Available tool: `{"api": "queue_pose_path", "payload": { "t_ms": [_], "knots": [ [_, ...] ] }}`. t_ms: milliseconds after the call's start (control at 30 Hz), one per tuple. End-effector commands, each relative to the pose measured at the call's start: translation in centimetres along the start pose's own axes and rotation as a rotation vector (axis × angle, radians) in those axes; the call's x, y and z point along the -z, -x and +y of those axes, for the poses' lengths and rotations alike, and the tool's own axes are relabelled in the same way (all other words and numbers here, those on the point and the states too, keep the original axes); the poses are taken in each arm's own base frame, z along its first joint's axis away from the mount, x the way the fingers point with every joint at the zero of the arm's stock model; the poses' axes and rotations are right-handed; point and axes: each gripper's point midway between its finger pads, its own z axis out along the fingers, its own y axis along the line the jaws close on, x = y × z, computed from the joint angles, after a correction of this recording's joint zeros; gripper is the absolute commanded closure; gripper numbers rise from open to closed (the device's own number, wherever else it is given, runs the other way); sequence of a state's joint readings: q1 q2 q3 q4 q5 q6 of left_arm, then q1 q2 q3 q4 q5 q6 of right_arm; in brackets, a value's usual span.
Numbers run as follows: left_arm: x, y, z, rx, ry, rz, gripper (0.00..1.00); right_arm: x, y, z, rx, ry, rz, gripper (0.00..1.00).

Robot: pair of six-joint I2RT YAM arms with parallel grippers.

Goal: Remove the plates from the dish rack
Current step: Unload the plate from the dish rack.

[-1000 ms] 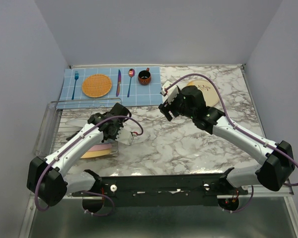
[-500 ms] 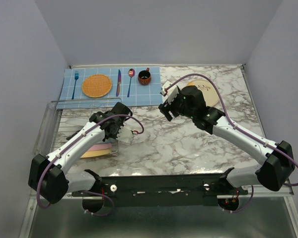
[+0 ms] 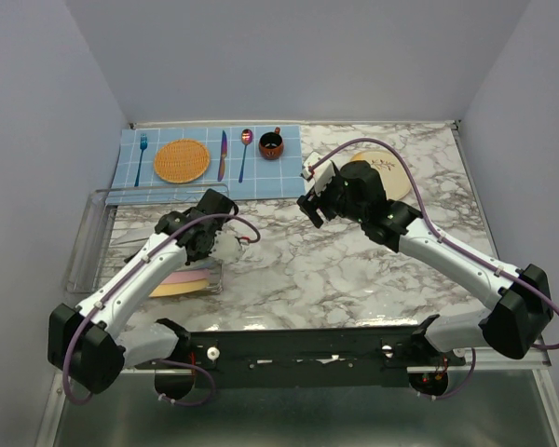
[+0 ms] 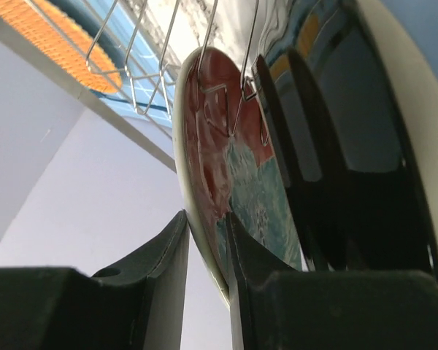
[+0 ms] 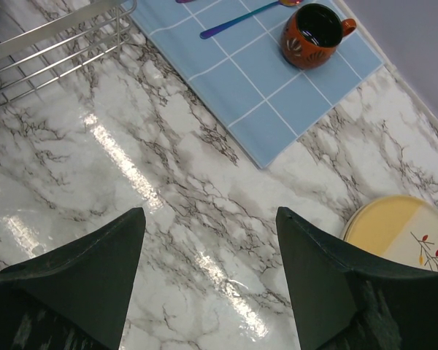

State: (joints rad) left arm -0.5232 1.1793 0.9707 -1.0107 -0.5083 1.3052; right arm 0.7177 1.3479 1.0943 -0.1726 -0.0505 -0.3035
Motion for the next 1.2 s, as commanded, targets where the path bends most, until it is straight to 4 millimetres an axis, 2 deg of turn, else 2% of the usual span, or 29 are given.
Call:
{"api": "queue_pose_path", "payload": {
  "t_ms": [0,467,833,1167],
  "knots": [
    [1.9,-1.2,0.4,-0.013,0.065,-0.003,1.0,-0.3,-0.3,0.0,-0.015,0.006,0.0,0.19],
    [4.4,-1.8,3.2,0.008,0.235,-0.043,1.0,-0.9,-0.8,0.0,-0.009,0.003,0.018,0.19],
    [4.9,-1.9,3.5,0.009,0.261,-0.051,1.0,-1.2,-1.2,0.0,-0.005,0.0,0.029,0.19],
    [6.5,-2.7,4.2,0.001,0.299,-0.051,1.0,-1.7,-1.5,0.0,-0.004,0.002,0.038,0.19]
  ]
}}
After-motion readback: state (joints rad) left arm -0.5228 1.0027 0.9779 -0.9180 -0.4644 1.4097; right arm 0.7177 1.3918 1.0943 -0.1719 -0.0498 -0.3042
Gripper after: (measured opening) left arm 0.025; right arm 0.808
